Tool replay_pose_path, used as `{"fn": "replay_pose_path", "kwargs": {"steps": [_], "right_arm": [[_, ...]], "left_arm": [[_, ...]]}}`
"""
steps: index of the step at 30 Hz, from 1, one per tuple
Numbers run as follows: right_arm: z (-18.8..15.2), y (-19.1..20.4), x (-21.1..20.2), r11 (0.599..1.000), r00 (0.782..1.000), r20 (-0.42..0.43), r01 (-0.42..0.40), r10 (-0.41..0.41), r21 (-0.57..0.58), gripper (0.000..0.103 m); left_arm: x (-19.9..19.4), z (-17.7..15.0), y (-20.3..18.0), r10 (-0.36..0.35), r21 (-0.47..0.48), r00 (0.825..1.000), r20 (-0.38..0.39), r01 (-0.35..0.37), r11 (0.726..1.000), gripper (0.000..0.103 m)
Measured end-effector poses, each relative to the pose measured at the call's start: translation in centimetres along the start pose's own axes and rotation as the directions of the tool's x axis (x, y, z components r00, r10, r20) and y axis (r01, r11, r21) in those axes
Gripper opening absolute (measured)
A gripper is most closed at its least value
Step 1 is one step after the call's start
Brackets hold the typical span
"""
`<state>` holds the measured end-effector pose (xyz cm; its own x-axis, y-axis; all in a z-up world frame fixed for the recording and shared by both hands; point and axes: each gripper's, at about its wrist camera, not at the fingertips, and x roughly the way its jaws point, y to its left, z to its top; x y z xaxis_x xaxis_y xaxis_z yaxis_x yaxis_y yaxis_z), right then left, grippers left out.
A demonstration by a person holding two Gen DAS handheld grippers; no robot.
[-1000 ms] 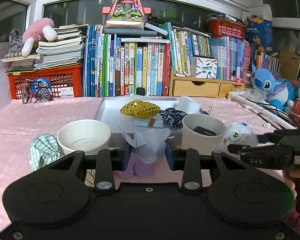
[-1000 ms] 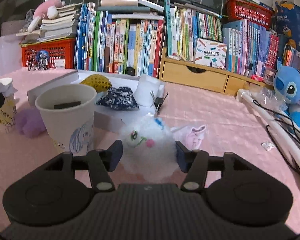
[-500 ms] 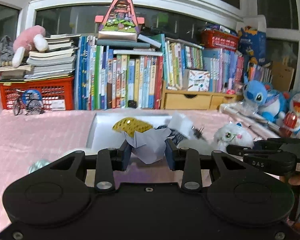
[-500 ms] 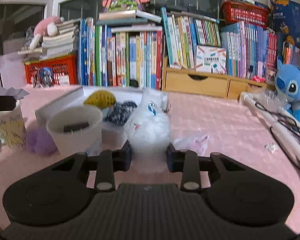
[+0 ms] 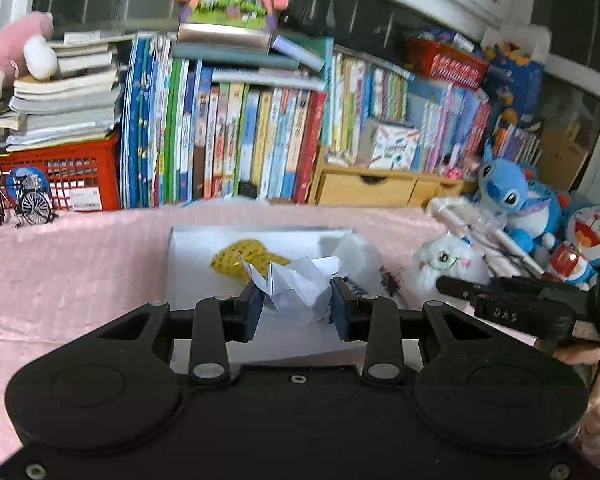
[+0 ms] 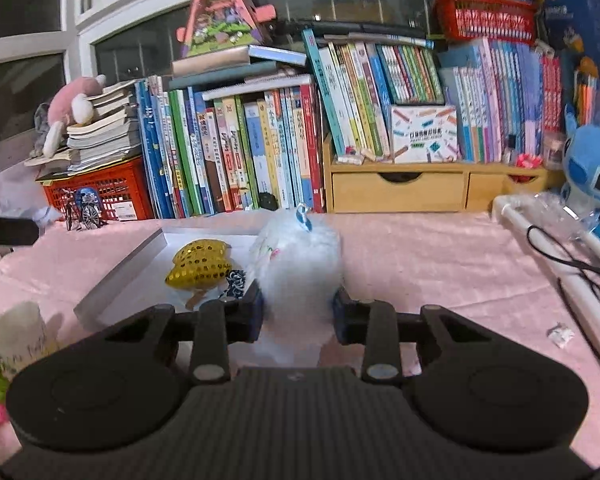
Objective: Organize soft objects
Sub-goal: 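Carry the paper into the white tray with the left while the right drops the fluffy ball there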
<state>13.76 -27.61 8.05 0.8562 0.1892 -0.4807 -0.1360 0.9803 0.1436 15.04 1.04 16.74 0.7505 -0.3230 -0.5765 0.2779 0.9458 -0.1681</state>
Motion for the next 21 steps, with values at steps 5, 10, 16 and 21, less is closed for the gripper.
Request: {"fn": "replay_pose_path", "kwargs": {"steps": [5,10,16,21], "right_arm": [[1.3,-0.4,2.8,1.0,0.995,-0.101,0.01,-0.007,0.022,0.039],[1.8,-0.6,5.5,0.999,0.98,-0.197,0.021,-0.013,0.035,0.039],[1.7,-0.1,7.7,0.999,0.966,-0.257,0.036,-0.031,0.016,0.039],[1.6,0.3,9.3,0.999,0.962,-0.271,0.039,-0.035,0.009,0.039]], "left_arm": [[4.0,2.1,1.9,0.005,-0.05,0.99,-0.142,-0.012,0.999,0.034],[9.1,2.5,3.6,0.005,-0.136,0.954,-0.3,-0.049,0.989,0.034],[14.6,1.3,4.0,0.001,-0.179,0.904,-0.427,-0.086,0.98,0.034],[17.7,0.3,3.1,0.016,-0.176,0.877,-0.48,-0.114,0.978,0.034]]}}
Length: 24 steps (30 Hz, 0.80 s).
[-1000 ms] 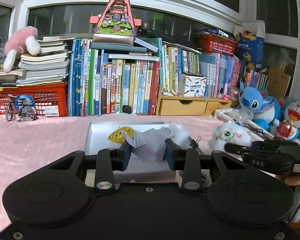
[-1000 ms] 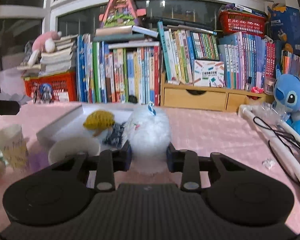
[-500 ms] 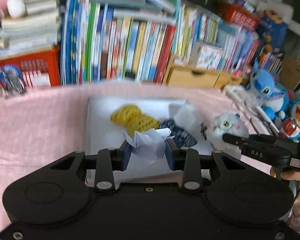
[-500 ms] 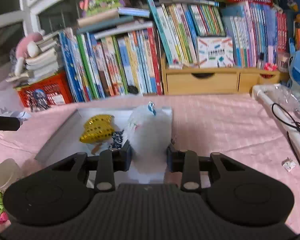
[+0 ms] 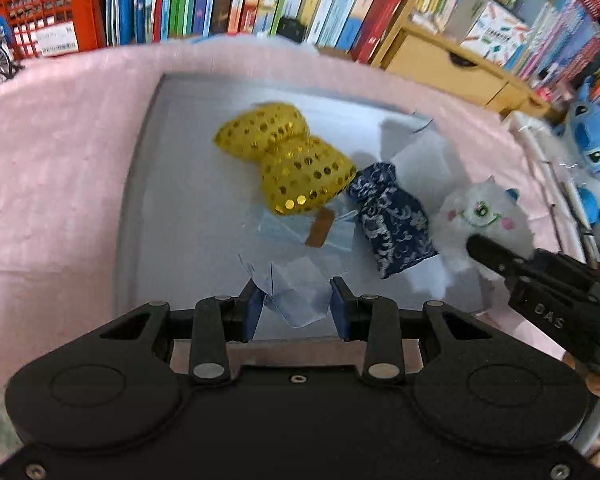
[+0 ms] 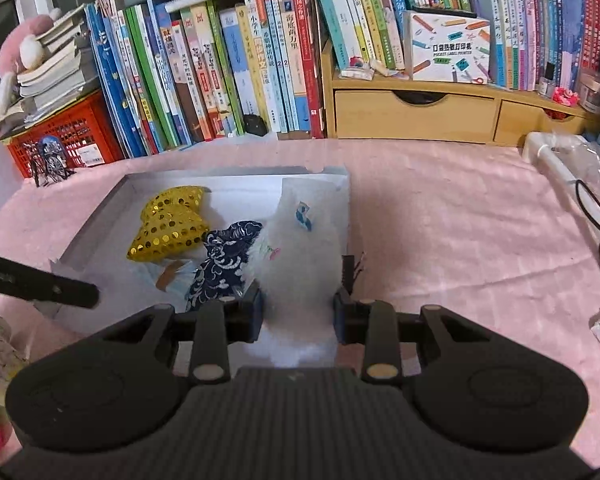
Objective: Organize soft objects
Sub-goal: 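Carry the paper into the white tray with the left while the right drops the fluffy ball there, then withdraw both open grippers from the tray back over the table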
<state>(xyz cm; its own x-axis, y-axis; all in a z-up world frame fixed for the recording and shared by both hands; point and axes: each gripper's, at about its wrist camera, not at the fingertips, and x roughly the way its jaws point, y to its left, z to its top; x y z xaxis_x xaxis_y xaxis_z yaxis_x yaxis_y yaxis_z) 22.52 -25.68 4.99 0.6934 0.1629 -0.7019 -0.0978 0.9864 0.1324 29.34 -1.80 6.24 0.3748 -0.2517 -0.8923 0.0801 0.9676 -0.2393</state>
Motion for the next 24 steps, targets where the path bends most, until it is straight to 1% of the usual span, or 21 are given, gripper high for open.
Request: {"fn": "replay_pose_path", "kwargs": {"steps": [4,12,17,18,22,24], "right_arm": [[0.2,0.1,0.8,1.0,1.0,-0.002,-0.001,0.001,-0.002,0.039],[0.0,0.1,1.8,1.0,0.999,-0.027,-0.021,0.021,0.003,0.038],[-0.1,0.0,2.7,0.999,0.998,-0.049,-0.041,0.042,0.028,0.038],[-0.2,-0.1,2.8,0.999,0.998,-0.053,-0.044,0.046,0.032,0.038],[-0.5,0.0,3.0,0.998,0.997,-0.055,-0.051,0.052,0.028,0.038],[-0.5,0.2,2.8,0.998,0.997,-0.052,-0.054,0.055,0.023,0.04]], "left_arm": [[1.6,0.2,-0.6,0.018,-0.009,1.0,-0.016,-0.018,1.0,0.034],[3.4,0.4,-0.8,0.063,-0.024,0.997,-0.035,-0.064,0.998,0.034],[3.6,0.6,-0.7,0.057,-0.033,0.998,-0.036,-0.058,0.998,0.034],[3.7,0.6,-0.7,0.058,-0.033,0.998,-0.037,-0.059,0.998,0.035],[3.5,0.7,-0.6,0.059,-0.029,0.998,-0.032,-0.06,0.998,0.048],[3.4,0.7,-0.5,0.06,-0.03,0.998,-0.025,-0.061,0.998,0.051]]}}
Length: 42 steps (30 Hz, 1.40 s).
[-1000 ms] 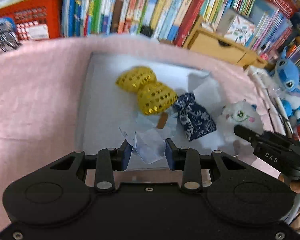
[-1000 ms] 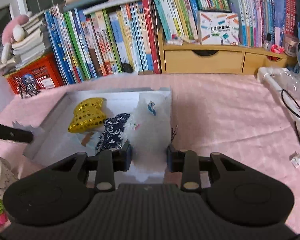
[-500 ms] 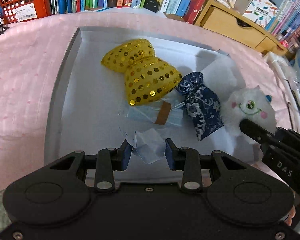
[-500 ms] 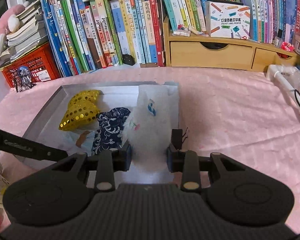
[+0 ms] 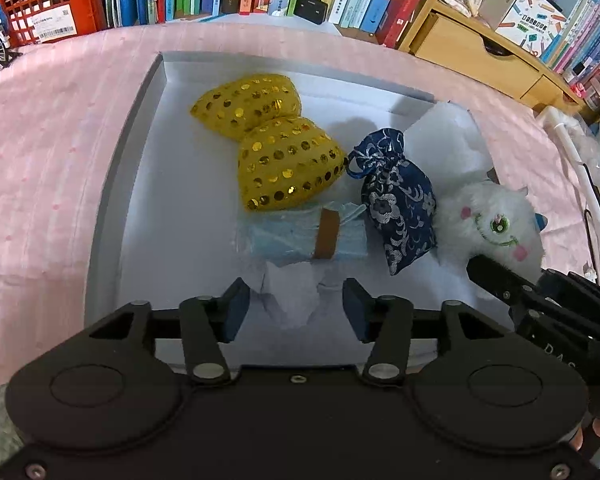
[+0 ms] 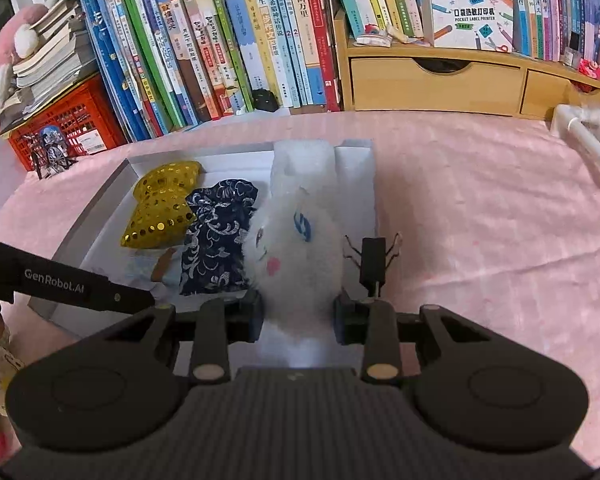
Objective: Organize soft objects
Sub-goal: 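Withdraw both open grippers from the tray back over the table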
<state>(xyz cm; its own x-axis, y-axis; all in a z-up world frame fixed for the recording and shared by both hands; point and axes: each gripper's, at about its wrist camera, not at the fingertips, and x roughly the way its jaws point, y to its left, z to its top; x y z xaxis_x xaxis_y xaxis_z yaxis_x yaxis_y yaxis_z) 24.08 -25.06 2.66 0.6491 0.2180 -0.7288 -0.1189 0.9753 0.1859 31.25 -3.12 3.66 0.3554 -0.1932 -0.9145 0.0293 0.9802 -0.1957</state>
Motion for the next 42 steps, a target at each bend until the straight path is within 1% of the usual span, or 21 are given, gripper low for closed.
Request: {"fn": "replay_pose_path", "kwargs": {"steps": [1,3,5,6,8,10,12,18,24,28,32,36,39,42], "right_arm": [[0.0,0.0,-0.1,1.0,1.0,0.002,-0.003,0.004,-0.001,0.042],[0.0,0.1,-0.4,1.0,1.0,0.008,-0.01,0.01,-0.004,0.043],[0.0,0.2,-0.8,1.0,1.0,0.017,-0.012,0.012,-0.008,0.052],[0.0,0.2,-1.0,1.0,1.0,0.023,-0.013,0.013,-0.009,0.059],[0.1,0.3,-1.5,1.0,0.999,0.033,-0.017,0.017,-0.01,0.059],[0.2,0.3,-2.1,1.0,0.999,0.045,-0.02,0.02,-0.01,0.063],[0.2,0.5,-2.8,1.0,0.998,0.062,-0.021,0.022,-0.016,0.064],[0.0,0.9,-5.6,0.999,0.992,0.124,-0.032,0.036,-0.035,0.07],[-0.6,1.7,-8.6,0.997,0.98,0.19,-0.053,0.064,-0.063,0.075],[-1.2,2.4,-10.4,0.994,0.97,0.233,-0.047,0.068,-0.095,0.078],[-1.8,2.7,-12.0,0.993,0.96,0.27,-0.048,0.077,-0.112,0.08],[-2.8,2.8,-13.5,0.991,0.947,0.311,-0.045,0.083,-0.129,0.083],[-3.6,2.9,-14.4,0.989,0.937,0.342,-0.022,0.071,-0.146,0.086],[-4.5,2.8,-15.0,0.987,0.928,0.371,0.018,0.042,-0.158,0.087]], "left_arm": [[-0.1,0.0,0.1,0.0,-0.001,1.0,0.002,0.0,1.0,0.053],[-0.5,0.0,0.2,-0.004,-0.004,1.0,0.007,0.004,1.0,0.056],[-1.2,0.0,0.3,-0.011,0.0,1.0,0.021,0.011,1.0,0.058],[-1.5,0.0,0.3,-0.013,0.006,1.0,0.028,0.013,1.0,0.059],[-2.3,-0.2,0.3,-0.018,0.019,0.999,0.047,0.017,1.0,0.063],[-3.2,-0.5,0.2,-0.024,0.03,0.997,0.069,0.022,0.999,0.066],[-4.2,-0.8,0.2,-0.031,0.043,0.995,0.095,0.027,0.999,0.07],[-7.4,-2.3,0.1,-0.055,0.088,0.982,0.183,0.04,0.995,0.073],[-10.3,-4.4,0.3,-0.084,0.12,0.96,0.266,0.054,0.991,0.076],[-11.6,-6.0,0.5,-0.092,0.145,0.944,0.317,0.048,0.988,0.077],[-12.9,-8.1,0.6,-0.094,0.182,0.922,0.376,0.026,0.983,0.08],[-14.1,-10.8,0.8,-0.118,0.22,0.902,0.416,0.026,0.975,0.083],[-15.0,-13.0,0.9,-0.14,0.255,0.886,0.442,0.025,0.966,0.084],[-15.7,-15.2,1.2,-0.145,0.282,0.863,0.485,0.002,0.959,0.086]]}}
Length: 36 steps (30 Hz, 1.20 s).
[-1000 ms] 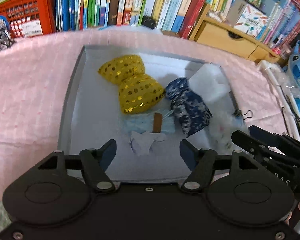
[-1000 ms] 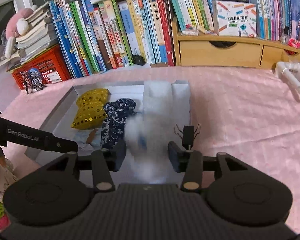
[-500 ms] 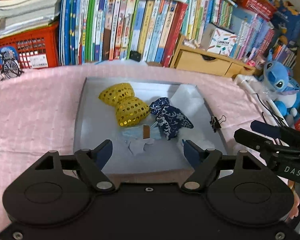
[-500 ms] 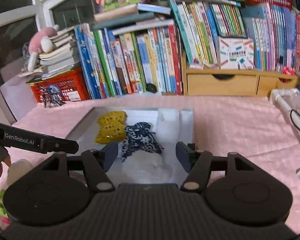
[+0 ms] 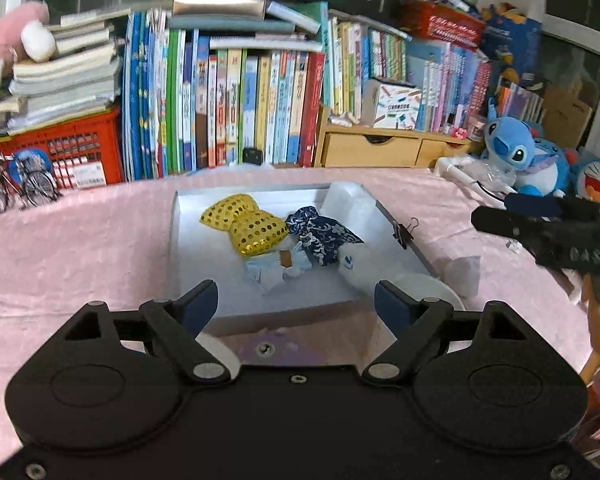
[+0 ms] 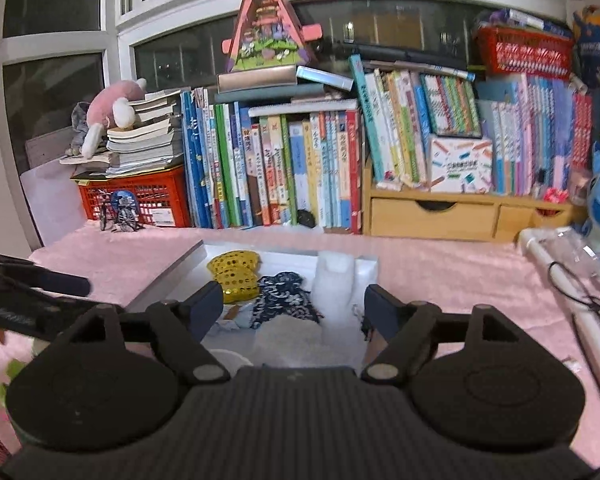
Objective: Organize soft objects
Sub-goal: 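Withdraw both open grippers from the tray back over the table, then grasp the green gingham cloth with the left gripper while the right grasps the pink sock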
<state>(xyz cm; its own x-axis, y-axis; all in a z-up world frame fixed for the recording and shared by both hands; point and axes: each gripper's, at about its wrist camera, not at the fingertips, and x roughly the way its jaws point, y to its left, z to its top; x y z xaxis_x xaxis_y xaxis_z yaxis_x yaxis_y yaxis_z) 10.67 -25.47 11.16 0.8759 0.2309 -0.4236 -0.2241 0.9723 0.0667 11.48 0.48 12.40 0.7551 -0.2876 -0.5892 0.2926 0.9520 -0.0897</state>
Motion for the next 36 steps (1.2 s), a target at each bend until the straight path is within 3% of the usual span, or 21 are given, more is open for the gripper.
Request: {"fn": "replay_pose_path", "kwargs": {"steps": [10,16,18,24,32,36], "right_arm": [[-3.2,-1.9,-1.9,0.995,0.993,0.059,0.099,-0.098,-0.026,0.092],[-5.6,-4.0,-1.6,0.992,0.991,0.042,0.123,-0.123,0.022,0.1],[-6.3,-4.5,-1.2,0.988,0.988,0.035,0.15,-0.151,0.03,0.103],[-8.0,-5.6,0.0,0.983,0.984,0.022,0.175,-0.177,0.059,0.103],[-8.9,-6.2,1.7,0.978,0.981,-0.007,0.192,-0.192,0.076,0.103],[-9.1,-6.2,2.7,0.971,0.973,-0.026,0.232,-0.23,0.06,0.103]], "left_arm": [[-5.6,-5.0,1.9,-0.014,-0.008,0.994,0.11,0.015,1.0,0.093],[-7.7,-8.2,3.7,0.129,0.006,0.978,0.165,-0.132,0.991,0.096],[-7.9,-9.3,4.7,0.179,-0.017,0.97,0.162,-0.179,0.984,0.096],[-7.2,-11.5,7.5,0.241,-0.102,0.965,0.105,-0.231,0.968,0.096],[-4.9,-12.3,9.0,0.282,-0.099,0.956,0.079,-0.274,0.957,0.096],[-3.1,-11.7,10.4,0.264,-0.142,0.964,0.029,-0.257,0.956,0.09]]}}
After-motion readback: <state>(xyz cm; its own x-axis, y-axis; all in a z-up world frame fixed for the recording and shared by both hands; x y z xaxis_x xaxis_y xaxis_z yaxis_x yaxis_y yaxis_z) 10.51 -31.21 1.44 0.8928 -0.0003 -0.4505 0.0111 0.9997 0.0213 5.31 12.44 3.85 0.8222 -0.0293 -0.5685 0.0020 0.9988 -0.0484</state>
